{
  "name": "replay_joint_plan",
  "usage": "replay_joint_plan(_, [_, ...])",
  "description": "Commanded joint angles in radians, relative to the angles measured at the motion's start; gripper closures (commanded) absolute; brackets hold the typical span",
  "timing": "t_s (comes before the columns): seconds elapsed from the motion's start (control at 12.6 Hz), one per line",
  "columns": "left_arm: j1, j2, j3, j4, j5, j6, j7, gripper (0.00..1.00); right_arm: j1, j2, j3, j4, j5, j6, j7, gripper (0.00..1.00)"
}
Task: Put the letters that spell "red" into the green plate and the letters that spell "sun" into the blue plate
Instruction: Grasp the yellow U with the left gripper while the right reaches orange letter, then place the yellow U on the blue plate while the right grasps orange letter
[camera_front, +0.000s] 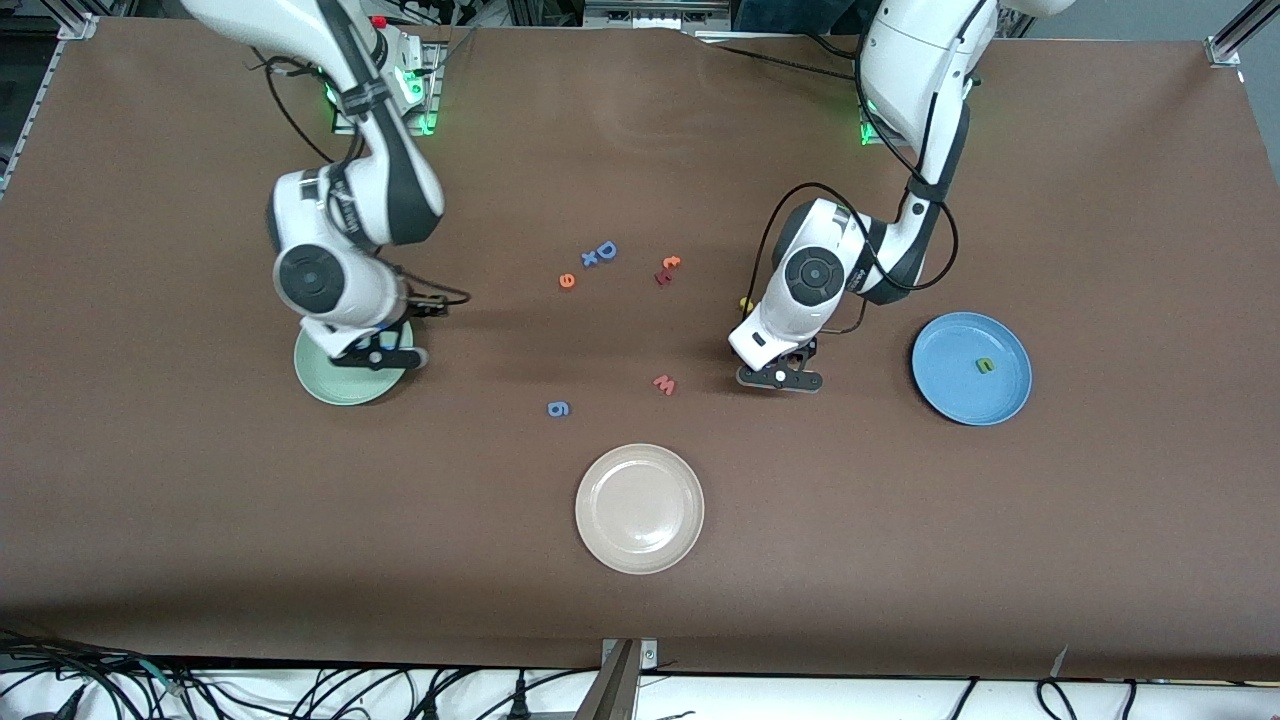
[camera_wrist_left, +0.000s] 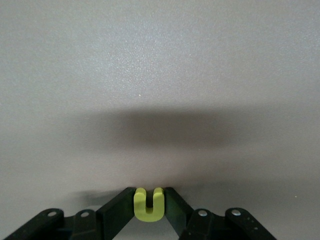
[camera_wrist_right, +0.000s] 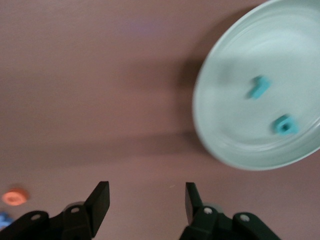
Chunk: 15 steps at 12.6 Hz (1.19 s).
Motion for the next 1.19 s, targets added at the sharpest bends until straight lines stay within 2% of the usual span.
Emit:
replay_joint_plan(0.0, [0.005, 0.006, 0.045, 0.004, 0.021, 0.008, 0.128, 0.83, -0.002, -0.014, 0.090, -0.008, 0.006, 0.027, 0.207, 0.30])
replay_joint_plan(0.16, [0.034, -0.039, 0.120, 0.004, 0.015, -0.045, 0.323, 0.83, 0.015, 0.009, 0.165, -0.012, 0.003, 0.097, 0.415, 0.30])
replay_joint_plan(0.4, [0.104, -0.100, 0.203, 0.004, 0.013, -0.133, 0.608, 0.83, 0.106, 0.050, 0.175, -0.019, 0.003, 0.197, 0.610, 0.30])
replay_joint_plan(0.64, [0.149, -0.105, 0.295, -0.005, 0.012, -0.151, 0.868, 0.81, 0.165, 0.095, 0.173, -0.040, 0.003, 0.289, 0.724, 0.30])
replay_joint_plan(0.88, [0.198, -0.102, 0.302, -0.049, 0.012, -0.160, 0.959, 0.78, 0.199, 0.107, 0.175, -0.114, 0.003, 0.430, 0.786, 0.30])
replay_joint_plan(1.11, [0.215, -0.088, 0.302, -0.066, 0.009, -0.160, 0.960, 0.75, 0.213, 0.117, 0.175, -0.117, 0.003, 0.455, 0.812, 0.33])
